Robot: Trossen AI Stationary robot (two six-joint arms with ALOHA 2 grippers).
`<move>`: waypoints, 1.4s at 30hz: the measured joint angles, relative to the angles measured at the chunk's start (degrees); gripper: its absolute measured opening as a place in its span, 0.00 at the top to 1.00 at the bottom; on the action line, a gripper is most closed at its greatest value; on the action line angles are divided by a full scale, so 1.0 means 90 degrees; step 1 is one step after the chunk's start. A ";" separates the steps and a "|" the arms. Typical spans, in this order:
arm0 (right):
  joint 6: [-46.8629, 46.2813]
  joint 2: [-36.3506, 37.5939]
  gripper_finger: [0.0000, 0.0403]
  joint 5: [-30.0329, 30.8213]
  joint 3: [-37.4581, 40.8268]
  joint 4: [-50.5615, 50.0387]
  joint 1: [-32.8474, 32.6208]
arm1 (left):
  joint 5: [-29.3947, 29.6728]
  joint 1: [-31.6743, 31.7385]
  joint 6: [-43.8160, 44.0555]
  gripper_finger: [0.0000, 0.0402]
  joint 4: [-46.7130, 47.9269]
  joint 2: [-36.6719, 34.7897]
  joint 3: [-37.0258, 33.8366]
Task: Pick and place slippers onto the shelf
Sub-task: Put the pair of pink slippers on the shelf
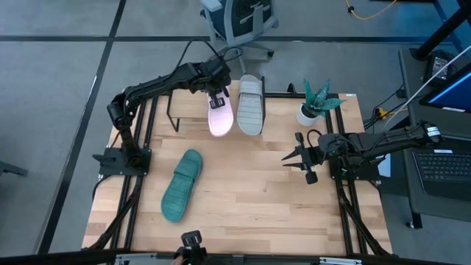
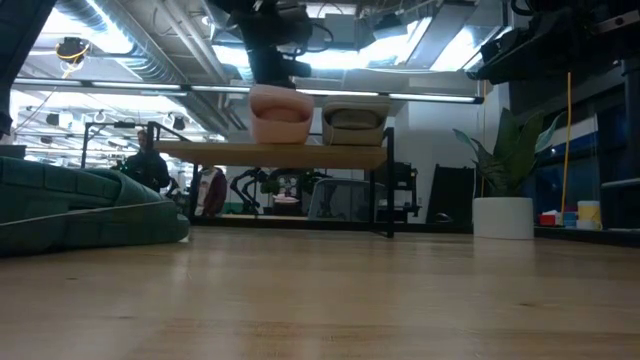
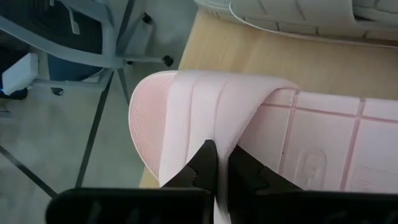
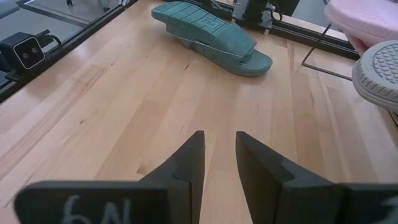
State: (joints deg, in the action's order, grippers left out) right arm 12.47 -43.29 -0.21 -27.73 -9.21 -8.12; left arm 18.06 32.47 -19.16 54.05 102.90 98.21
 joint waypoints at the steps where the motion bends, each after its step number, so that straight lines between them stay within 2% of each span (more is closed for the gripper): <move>1: 0.0000 0.0000 0.77 0.0000 0.0000 0.0000 0.0000 | -0.0002 0.0000 0.0000 0.97 -0.0058 -0.0011 -0.0042; 10: 0.0000 0.0000 0.77 0.0000 0.0000 0.0005 0.0000 | -0.0055 0.0005 -0.0127 0.97 -0.0391 -0.0011 -0.0121; 42: 0.0005 0.0000 0.77 0.0000 0.0000 0.0010 0.0002 | -0.0092 0.0005 -0.0600 0.97 -0.0411 -0.0004 -0.0121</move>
State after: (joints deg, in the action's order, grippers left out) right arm 12.51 -43.29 -0.21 -27.73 -9.13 -8.10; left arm 17.23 32.51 -24.56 50.35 102.87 97.12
